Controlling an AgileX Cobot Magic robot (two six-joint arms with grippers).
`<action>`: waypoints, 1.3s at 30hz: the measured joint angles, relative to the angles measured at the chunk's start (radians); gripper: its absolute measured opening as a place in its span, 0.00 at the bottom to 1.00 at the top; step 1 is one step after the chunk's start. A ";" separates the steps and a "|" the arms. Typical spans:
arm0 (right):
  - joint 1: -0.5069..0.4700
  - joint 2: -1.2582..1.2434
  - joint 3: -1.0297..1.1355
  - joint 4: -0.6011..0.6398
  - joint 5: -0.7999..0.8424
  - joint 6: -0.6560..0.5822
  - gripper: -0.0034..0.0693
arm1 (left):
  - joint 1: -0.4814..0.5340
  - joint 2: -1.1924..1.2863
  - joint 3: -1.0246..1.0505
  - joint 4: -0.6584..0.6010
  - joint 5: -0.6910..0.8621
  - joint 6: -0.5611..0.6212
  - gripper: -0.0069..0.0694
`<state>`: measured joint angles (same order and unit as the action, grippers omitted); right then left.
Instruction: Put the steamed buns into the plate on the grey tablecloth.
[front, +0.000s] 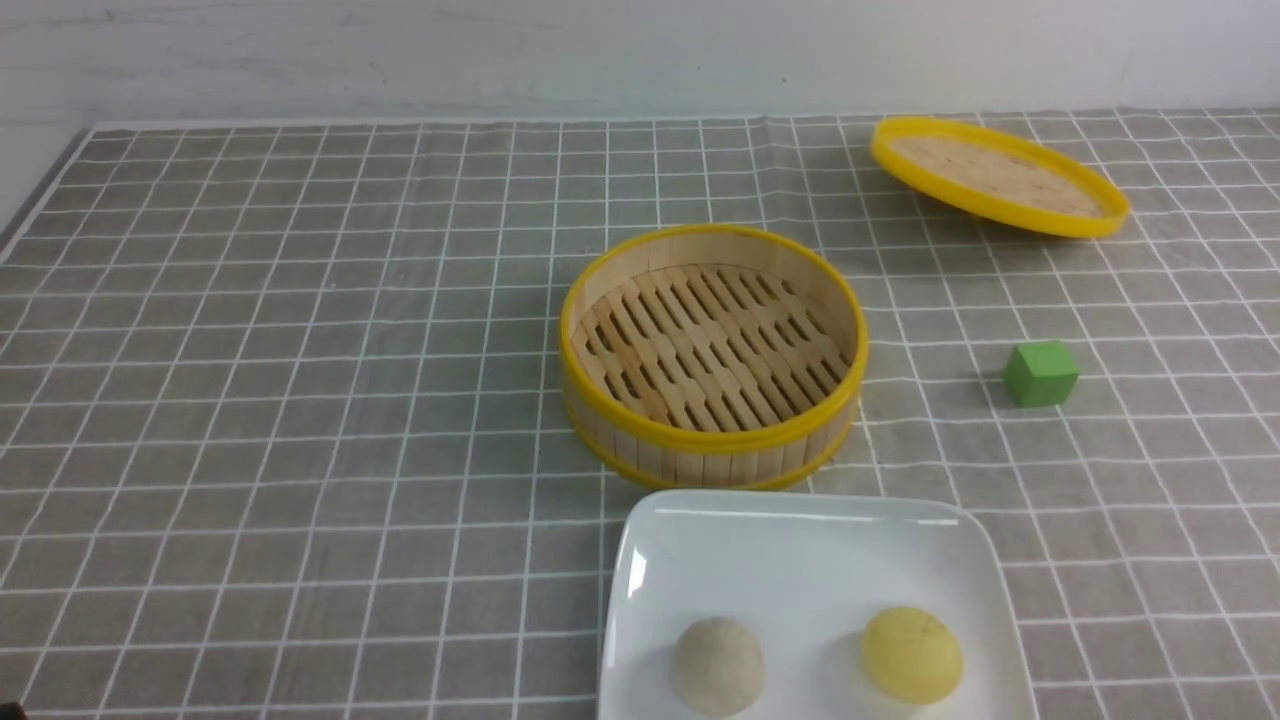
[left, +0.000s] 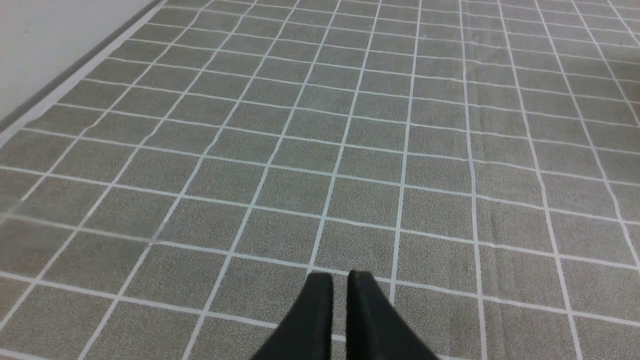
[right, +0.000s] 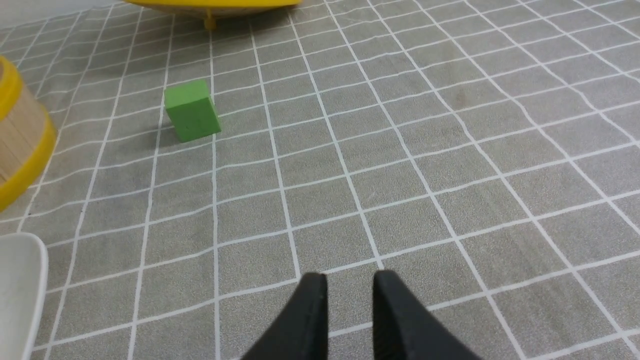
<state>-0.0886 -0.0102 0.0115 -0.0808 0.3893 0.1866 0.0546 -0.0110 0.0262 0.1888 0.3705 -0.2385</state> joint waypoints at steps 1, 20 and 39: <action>0.000 0.000 0.000 0.000 0.000 0.000 0.27 | 0.000 0.000 0.000 0.000 0.000 0.000 0.19; 0.112 0.000 0.000 0.000 0.000 0.000 0.30 | 0.000 0.000 0.000 0.004 0.000 0.000 0.21; 0.114 0.000 0.000 0.000 0.000 0.000 0.32 | 0.000 0.000 0.000 0.006 0.000 0.000 0.23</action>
<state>0.0251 -0.0102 0.0115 -0.0808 0.3893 0.1866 0.0546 -0.0110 0.0262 0.1951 0.3705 -0.2385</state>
